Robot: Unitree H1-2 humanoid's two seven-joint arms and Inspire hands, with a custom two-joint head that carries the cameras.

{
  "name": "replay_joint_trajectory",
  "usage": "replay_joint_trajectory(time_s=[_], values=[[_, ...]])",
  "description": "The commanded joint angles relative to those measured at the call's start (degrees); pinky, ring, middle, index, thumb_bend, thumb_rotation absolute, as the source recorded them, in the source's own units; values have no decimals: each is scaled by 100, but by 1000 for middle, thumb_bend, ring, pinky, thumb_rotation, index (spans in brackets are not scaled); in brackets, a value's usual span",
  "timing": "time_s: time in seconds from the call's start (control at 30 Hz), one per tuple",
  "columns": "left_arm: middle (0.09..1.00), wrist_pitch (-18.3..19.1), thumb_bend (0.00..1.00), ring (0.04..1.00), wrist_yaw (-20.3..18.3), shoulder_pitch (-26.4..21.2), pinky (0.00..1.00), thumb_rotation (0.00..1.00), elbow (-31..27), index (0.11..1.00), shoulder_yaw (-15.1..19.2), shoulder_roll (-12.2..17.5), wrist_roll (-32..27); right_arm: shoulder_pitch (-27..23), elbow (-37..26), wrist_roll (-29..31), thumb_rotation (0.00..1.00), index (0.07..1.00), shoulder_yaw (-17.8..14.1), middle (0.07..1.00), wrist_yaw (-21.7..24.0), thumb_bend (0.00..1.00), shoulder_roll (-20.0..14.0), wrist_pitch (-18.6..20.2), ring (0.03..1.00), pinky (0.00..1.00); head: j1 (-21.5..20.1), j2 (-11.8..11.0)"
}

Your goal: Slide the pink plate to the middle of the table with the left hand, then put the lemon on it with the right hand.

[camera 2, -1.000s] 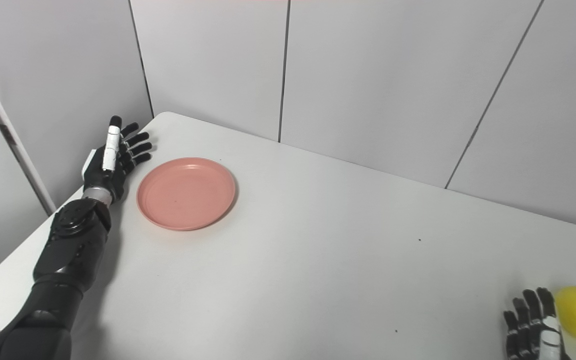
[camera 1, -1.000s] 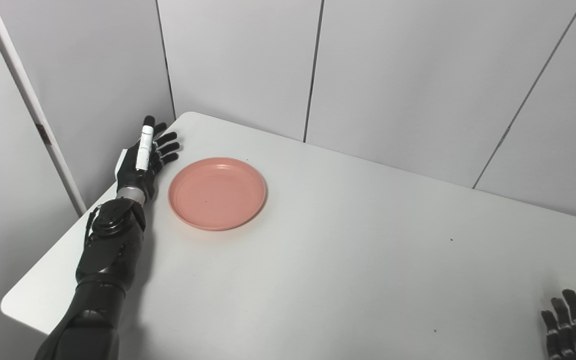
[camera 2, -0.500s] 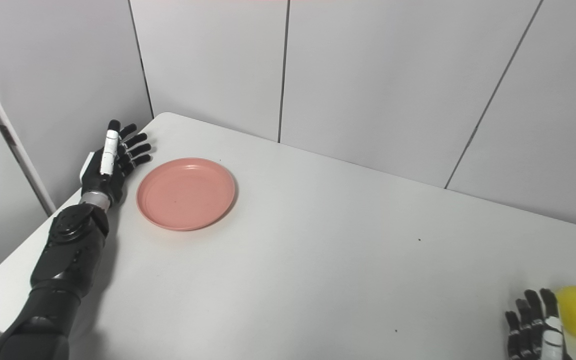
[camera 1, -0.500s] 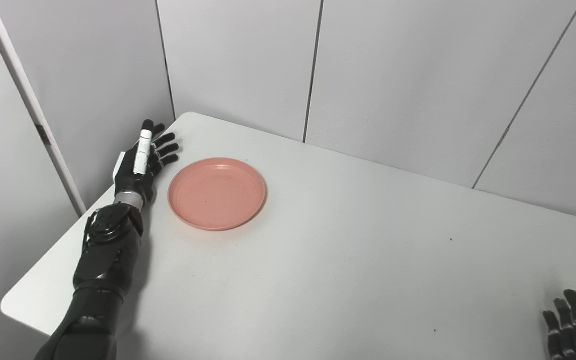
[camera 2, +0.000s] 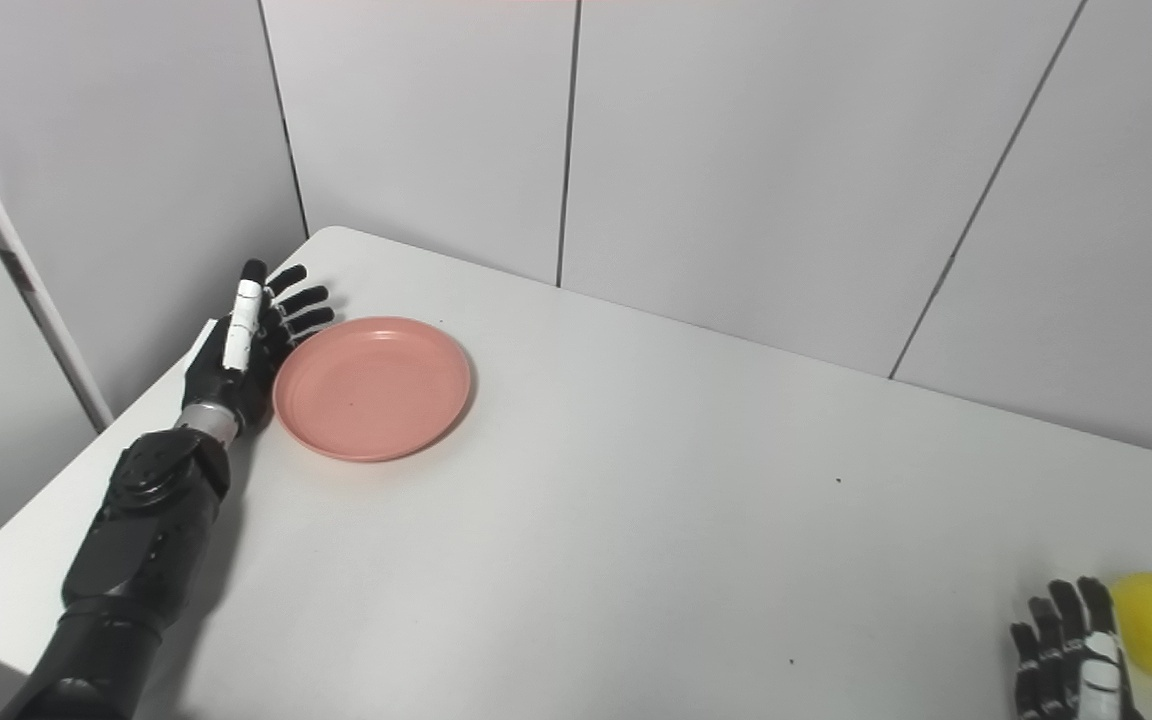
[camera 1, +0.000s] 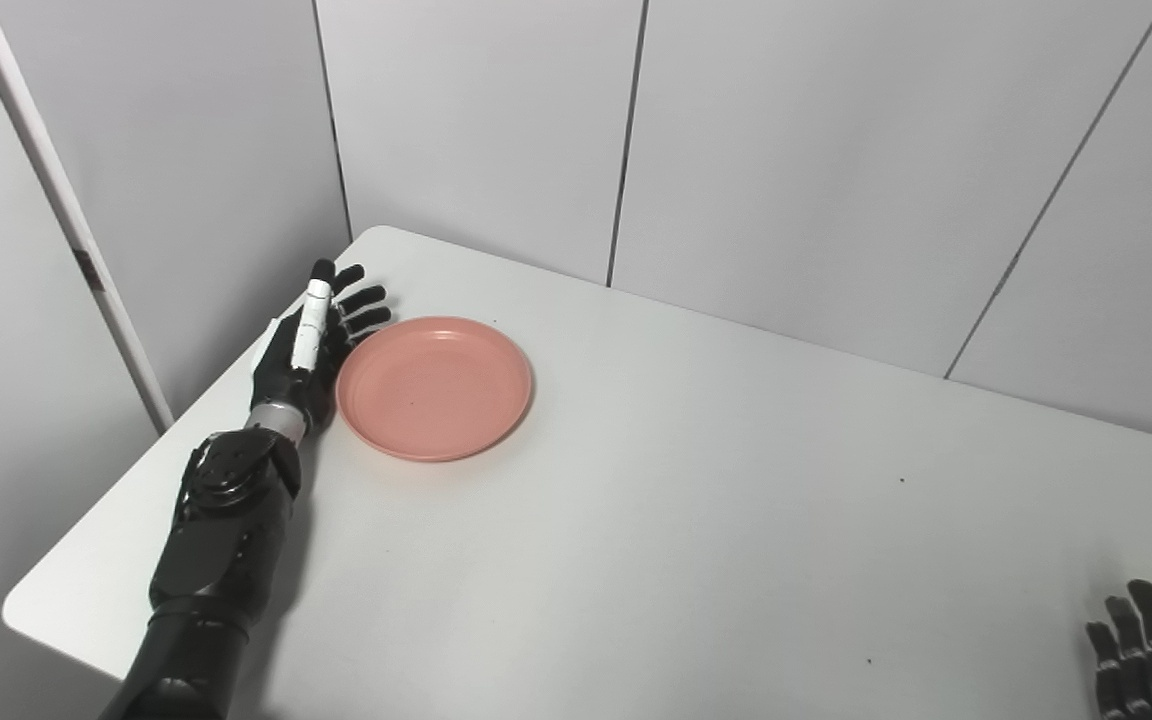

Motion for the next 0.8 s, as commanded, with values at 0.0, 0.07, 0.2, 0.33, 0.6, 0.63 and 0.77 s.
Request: replay_joint_trajectory(time_s=[0.0, 0.07, 0.2, 0.33, 0.6, 0.63, 0.77], values=[[781, 234, 900, 753, 22, -6, 720, 891, -159, 824, -71, -22, 35, 297, 260, 56, 721, 947, 59, 952, 1, 681, 182, 205, 974, 1000, -19, 3], [783, 349, 896, 757, 55, 11, 724, 886, -274, 824, -84, -46, 39, 303, 243, 45, 719, 945, 68, 948, -9, 679, 188, 215, 970, 1000, -29, 9], [785, 534, 890, 762, 96, 38, 743, 880, -476, 824, -102, -108, 22, 301, 250, 57, 719, 952, 68, 950, -2, 678, 201, 201, 975, 1000, -45, 7], [782, 623, 897, 766, 88, 63, 758, 870, -577, 821, -118, -151, 31, 300, 258, 46, 722, 953, 84, 954, 22, 681, 188, 197, 975, 1000, -67, 9], [786, 634, 901, 764, 83, 71, 756, 873, -616, 824, -166, -170, 73, 300, 255, 52, 698, 948, 89, 954, 31, 697, 188, 197, 973, 1000, -86, 19], [787, 627, 901, 769, 66, 69, 762, 870, -612, 824, -157, -177, 45, 303, 246, 44, 709, 954, 93, 958, 28, 690, 185, 204, 978, 1000, -98, 25], [798, 730, 895, 785, 80, 70, 785, 854, -702, 831, -103, -262, -87, 312, 207, 37, 708, 954, 88, 957, -8, 690, 203, 220, 975, 1000, -107, 31]])
